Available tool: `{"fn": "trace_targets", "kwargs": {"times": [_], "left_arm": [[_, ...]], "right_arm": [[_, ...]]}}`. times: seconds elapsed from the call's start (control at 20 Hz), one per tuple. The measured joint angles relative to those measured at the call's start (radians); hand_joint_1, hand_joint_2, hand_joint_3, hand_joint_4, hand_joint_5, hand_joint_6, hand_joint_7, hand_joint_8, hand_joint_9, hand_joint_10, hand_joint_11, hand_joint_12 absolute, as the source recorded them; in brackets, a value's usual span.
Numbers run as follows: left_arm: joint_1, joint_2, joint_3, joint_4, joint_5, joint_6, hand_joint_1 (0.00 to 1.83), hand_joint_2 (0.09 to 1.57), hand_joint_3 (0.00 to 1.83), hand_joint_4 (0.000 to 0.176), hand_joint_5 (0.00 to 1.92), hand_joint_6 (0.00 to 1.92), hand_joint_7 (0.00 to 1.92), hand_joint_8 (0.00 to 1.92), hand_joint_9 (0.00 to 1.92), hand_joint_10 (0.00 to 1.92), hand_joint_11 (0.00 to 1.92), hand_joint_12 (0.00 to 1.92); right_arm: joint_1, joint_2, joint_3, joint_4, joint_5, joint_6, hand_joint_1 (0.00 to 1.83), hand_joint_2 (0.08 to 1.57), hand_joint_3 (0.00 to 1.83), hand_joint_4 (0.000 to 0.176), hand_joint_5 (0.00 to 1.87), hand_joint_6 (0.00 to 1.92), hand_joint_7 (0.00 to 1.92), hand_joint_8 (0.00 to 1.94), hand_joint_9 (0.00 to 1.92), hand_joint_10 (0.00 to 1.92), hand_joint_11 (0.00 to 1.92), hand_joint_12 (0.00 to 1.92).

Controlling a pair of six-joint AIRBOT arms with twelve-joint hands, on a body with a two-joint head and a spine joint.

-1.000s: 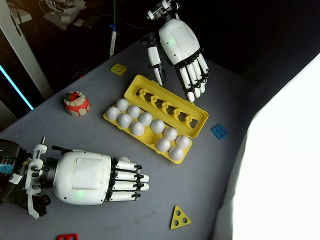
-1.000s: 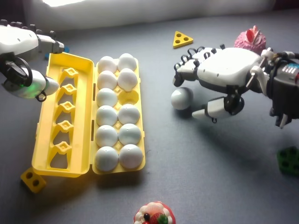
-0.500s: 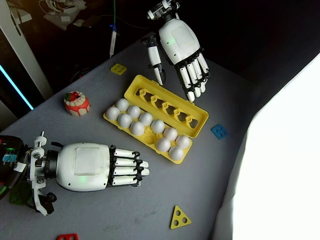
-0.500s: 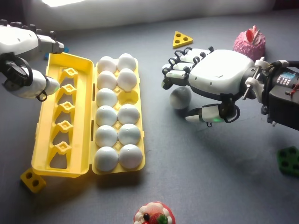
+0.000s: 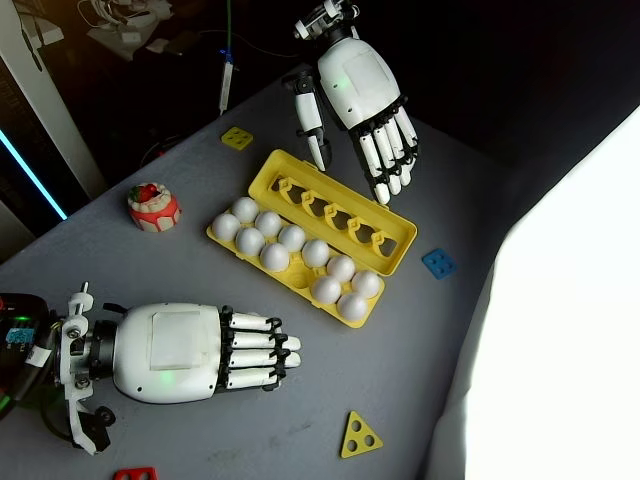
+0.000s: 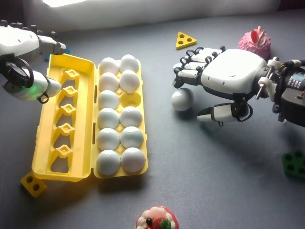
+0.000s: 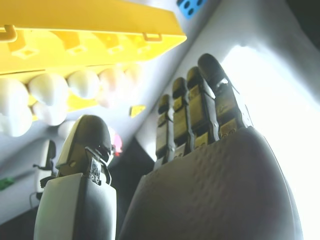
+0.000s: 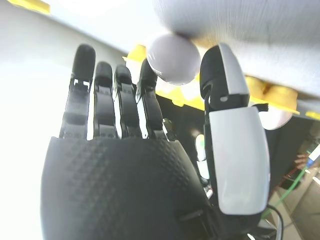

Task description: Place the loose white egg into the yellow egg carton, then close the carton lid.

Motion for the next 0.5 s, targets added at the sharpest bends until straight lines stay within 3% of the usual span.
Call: {"fn": "trace_targets", "kwargs": {"times": [0.1,0.35,0.5], "left_arm": [[0.000,0.000,0.000,0.000,0.000,0.000,0.55,1.34,0.00,0.038,0.18,0.00,0.20,0.00,0.19,0.00,0.00,0.79],[0.000,0.000,0.000,0.000,0.001,0.000,0.60,1.33,0.00,0.037,0.19,0.01,0.23,0.00,0.18,0.00,0.00,0.76],[0.000,0.000,0.000,0.000,0.000,0.000,0.58,1.33,0.00,0.030,0.21,0.01,0.27,0.01,0.23,0.01,0.00,0.94]], "right_arm": [[-0.005,-0.012,0.006,-0.011,0.024,0.012,0.86,1.13,0.00,0.000,0.22,0.67,0.16,0.01,0.00,0.36,0.00,1.21],[-0.011,-0.027,0.023,-0.044,0.045,0.016,0.81,1.16,0.00,0.000,0.20,0.65,0.15,0.01,0.00,0.32,0.00,1.14],[-0.020,-0.027,0.051,-0.143,0.075,0.110,0.84,1.15,0.00,0.000,0.20,0.67,0.15,0.00,0.00,0.29,0.00,1.15]]}}
